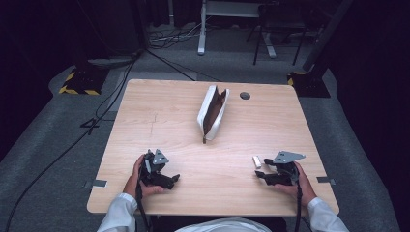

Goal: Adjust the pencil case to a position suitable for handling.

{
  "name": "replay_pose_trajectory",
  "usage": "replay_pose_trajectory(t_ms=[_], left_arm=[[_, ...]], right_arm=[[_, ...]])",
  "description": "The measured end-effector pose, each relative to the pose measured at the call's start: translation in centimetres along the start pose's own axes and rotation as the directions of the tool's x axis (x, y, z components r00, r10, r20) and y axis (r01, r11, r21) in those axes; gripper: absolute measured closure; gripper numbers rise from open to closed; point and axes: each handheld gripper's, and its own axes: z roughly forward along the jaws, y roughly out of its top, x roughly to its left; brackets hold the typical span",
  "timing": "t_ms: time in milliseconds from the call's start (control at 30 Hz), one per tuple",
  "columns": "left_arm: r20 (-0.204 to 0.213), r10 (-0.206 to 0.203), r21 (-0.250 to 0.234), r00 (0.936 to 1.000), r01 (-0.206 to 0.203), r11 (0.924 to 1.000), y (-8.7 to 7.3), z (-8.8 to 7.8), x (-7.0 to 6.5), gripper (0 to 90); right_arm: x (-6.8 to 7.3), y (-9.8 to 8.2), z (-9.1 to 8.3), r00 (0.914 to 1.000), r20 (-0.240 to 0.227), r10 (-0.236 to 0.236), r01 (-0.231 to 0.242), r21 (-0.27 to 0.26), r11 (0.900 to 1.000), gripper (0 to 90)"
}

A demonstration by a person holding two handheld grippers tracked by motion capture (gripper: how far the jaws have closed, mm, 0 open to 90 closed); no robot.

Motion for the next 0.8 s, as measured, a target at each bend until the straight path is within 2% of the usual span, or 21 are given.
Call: replay_pose_trajectory(t_ms=[67,100,133,200,233,267,367,400,467,500,567,633,667,700,800], left_arm=[[0.012,0.008,-0.005,0.9999,-0.008,1.0,0.5,0.3,-0.4,5.1],[0.019,0.012,-0.005,0.9997,-0.012,0.9999,0.7,0.4,-0.5,10.4],[0.023,0.029,-0.008,0.9993,-0.029,0.9995,1.0,0.4,-0.7,10.4],[0.046,0.034,-0.028,0.9984,-0.032,0.9991,1.6,0.6,-1.1,23.1],[0.047,0.034,-0.04,0.9983,-0.032,0.9987,1.9,0.6,-1.3,17.8],[0.052,0.035,-0.058,0.998,-0.032,0.9978,2.5,0.6,-1.6,17.8],[0.067,0.054,-0.111,0.9963,-0.046,0.9927,3.9,0.5,-2.6,19.3],[0.08,0.055,-0.129,0.9953,-0.045,0.9906,4.6,0.5,-2.9,19.9],[0.073,0.079,-0.158,0.9942,-0.067,0.9852,6.0,0.6,-3.7,21.1],[0.076,0.094,-0.186,0.9926,-0.079,0.9794,7.2,0.8,-4.3,22.9],[0.075,0.1,-0.212,0.9922,-0.082,0.9739,8.3,1.0,-4.6,23.4],[0.064,0.083,-0.246,0.9945,-0.065,0.9671,10.6,1.5,-4.7,23.6],[0.064,0.083,-0.246,0.9945,-0.065,0.9671,10.6,1.5,-4.7,23.1],[0.072,0.07,-0.267,0.9949,-0.049,0.9625,11.7,1.8,-4.7,23.1],[0.039,0.054,-0.285,0.9978,-0.041,0.9577,13.9,2.7,-4.4,23.1]], right_arm=[[0.2,0.7,0.7,1.0,0.004,0.004,-0.004,-0.001,1.0,42.8],[0.2,1.2,1.2,0.9998,0.015,0.016,-0.016,-0.004,1.0,50.5],[0.2,1.2,1.2,0.9998,0.015,0.016,-0.016,-0.004,1.0,50.5],[0.1,1.4,1.5,0.9989,0.032,0.034,-0.034,-0.012,0.999,56.7],[-0.1,1.4,1.5,0.9979,0.045,0.045,-0.045,-0.013,0.999,62.0],[-0.1,1.4,1.5,0.9979,0.045,0.045,-0.045,-0.013,0.999,62.0],[-0.3,1.2,1.2,0.9974,0.058,0.043,-0.042,-0.014,0.999,71.7],[-0.5,1.1,1.0,0.9969,0.062,0.048,-0.047,-0.013,0.999,72.4],[-0.8,0.9,0.8,0.9966,0.061,0.055,-0.054,-0.014,0.998,73.1],[-1.0,0.8,0.6,0.9967,0.055,0.059,-0.059,-0.014,0.998,73.1],[-1.2,0.5,0.4,0.9968,0.054,0.059,-0.058,-0.013,0.998,73.3],[-1.5,0.1,-0.1,0.997,0.051,0.058,-0.058,-0.013,0.998,73.4],[-1.5,0.1,-0.1,0.997,0.051,0.058,-0.058,-0.013,0.998,73.4],[-1.6,0.0,-0.2,0.9972,0.049,0.056,-0.055,-0.017,0.998,73.4],[-2.1,-0.6,-0.9,0.9974,0.045,0.056,-0.056,-0.017,0.998,73.4]])
